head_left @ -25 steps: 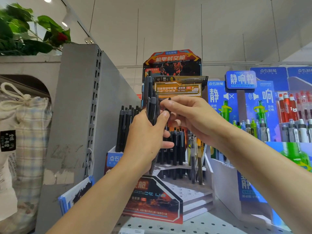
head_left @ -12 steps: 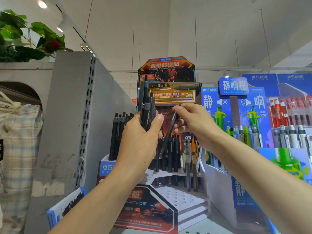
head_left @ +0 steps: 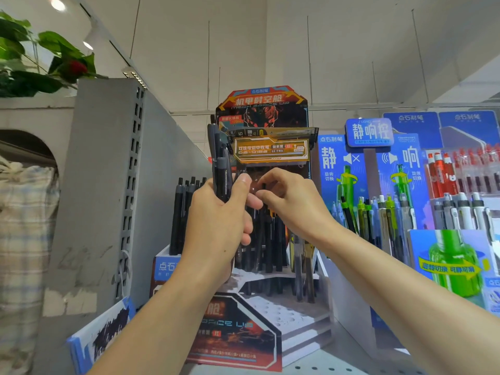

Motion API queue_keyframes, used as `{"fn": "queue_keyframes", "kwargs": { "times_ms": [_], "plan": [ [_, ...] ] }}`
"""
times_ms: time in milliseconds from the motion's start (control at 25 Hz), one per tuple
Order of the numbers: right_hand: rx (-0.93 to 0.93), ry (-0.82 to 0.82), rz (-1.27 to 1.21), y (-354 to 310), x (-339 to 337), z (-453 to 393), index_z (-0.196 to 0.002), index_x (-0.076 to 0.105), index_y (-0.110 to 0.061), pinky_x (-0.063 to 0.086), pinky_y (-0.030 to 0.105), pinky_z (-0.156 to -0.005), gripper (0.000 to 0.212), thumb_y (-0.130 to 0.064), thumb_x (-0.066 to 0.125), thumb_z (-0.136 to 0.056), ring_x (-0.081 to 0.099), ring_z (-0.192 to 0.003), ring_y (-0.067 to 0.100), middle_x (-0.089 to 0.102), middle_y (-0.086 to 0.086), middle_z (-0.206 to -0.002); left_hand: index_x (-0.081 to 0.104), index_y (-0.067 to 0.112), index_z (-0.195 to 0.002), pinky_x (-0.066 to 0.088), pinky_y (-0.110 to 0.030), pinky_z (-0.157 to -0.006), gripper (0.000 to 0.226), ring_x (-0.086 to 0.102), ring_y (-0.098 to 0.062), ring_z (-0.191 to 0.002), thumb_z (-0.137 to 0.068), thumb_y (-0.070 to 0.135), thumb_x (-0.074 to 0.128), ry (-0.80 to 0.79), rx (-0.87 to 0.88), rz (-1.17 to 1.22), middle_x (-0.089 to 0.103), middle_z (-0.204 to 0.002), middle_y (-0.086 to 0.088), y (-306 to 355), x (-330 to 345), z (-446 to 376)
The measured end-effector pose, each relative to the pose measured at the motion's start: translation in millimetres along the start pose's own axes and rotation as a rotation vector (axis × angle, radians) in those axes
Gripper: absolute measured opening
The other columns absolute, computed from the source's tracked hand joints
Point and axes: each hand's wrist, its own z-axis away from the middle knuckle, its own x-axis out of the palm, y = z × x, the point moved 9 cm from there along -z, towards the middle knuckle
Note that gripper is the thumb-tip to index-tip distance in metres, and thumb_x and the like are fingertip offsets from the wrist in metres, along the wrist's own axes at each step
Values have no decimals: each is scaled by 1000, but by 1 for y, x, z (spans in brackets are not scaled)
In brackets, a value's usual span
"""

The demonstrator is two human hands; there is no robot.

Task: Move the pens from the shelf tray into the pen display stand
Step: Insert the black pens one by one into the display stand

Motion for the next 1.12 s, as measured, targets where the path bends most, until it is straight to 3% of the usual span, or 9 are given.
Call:
{"fn": "queue_keyframes", "kwargs": {
  "times_ms": [160, 280, 520, 720, 840, 920, 960, 1040, 1120],
  "plan": [
    [6, 2, 62, 0, 3, -3, -105, 65, -29, 54, 36, -75, 16, -40, 64, -93, 64, -87, 12, 67, -14, -91, 69, 16, -91, 41, -20, -38, 24, 48, -11, -42, -100, 36, 59, -8, -25, 14, 72, -71, -9, -10, 0, 2],
    [12, -10, 147, 0, 4, -5, -107, 66, -28, 48, 33, -71, 18, -40, 64, -94, 64, -88, 16, 65, -12, -89, 70, 18, -85, 42, -21, -38, 26, 48, -13, -43, -100, 36, 59, -15, -14, 6, 71, -74, -17, -10, 1, 2],
    [-28, -86, 87, -10, 7, -6, -110, 67, -23, 55, 38, -82, 20, -36, 64, -96, 66, -92, 15, 67, -9, -96, 73, 29, -71, 46, -25, -45, 33, 54, -14, -44, -98, 42, 59, -43, -16, -58, 73, -74, -15, -8, 1, 2],
    [6, -230, 122, -3, 25, -4, -109, 71, -22, 53, 35, -81, 19, -34, 63, -97, 64, -101, 17, 70, -4, -102, 73, 26, -81, 48, -31, -53, 28, 57, -18, -46, -99, 42, 58, -46, -19, -80, 74, -74, -12, -7, 0, 2],
    [39, -206, 282, 4, 29, -4, -82, 72, -26, 38, 34, -70, 24, -39, 60, -98, 47, -96, 20, 59, -4, -77, 71, 27, -82, 48, -31, -52, 26, 57, -17, -47, -99, 42, 58, -42, -24, -90, 74, -76, -11, -7, 0, 1],
    [64, -228, 307, 4, 31, -4, -63, 60, -29, 34, 33, -67, 37, -38, 59, -99, 38, -88, 22, 49, -4, -66, 71, 29, -79, 48, -28, -49, 27, 57, -14, -47, -99, 41, 58, -34, -27, -87, 74, -77, -11, -7, -1, 1],
    [79, -247, 310, 6, 33, -5, -64, 63, -27, 36, 34, -67, 37, -38, 59, -99, 38, -86, 23, 52, -2, -67, 70, 30, -78, 48, -28, -48, 27, 56, -13, -47, -100, 40, 58, -32, -29, -85, 74, -78, -11, -7, -1, 1],
    [70, -292, 358, 5, 35, -5, -87, 76, -19, 48, 38, -72, 28, -38, 59, -100, 48, -89, 24, 65, 5, -83, 69, 30, -78, 48, -27, -47, 28, 55, -11, -46, -101, 38, 56, -32, -39, -90, 73, -81, -13, -8, -2, 1],
    [31, -252, 285, -4, 28, -7, -106, 76, -16, 54, 37, -82, 28, -36, 57, -100, 60, -97, 20, 72, 5, -100, 69, 30, -81, 46, -25, -46, 27, 54, -10, -47, -103, 35, 53, -47, -48, -100, 74, -82, -12, -8, 0, 1]
  ]
}}
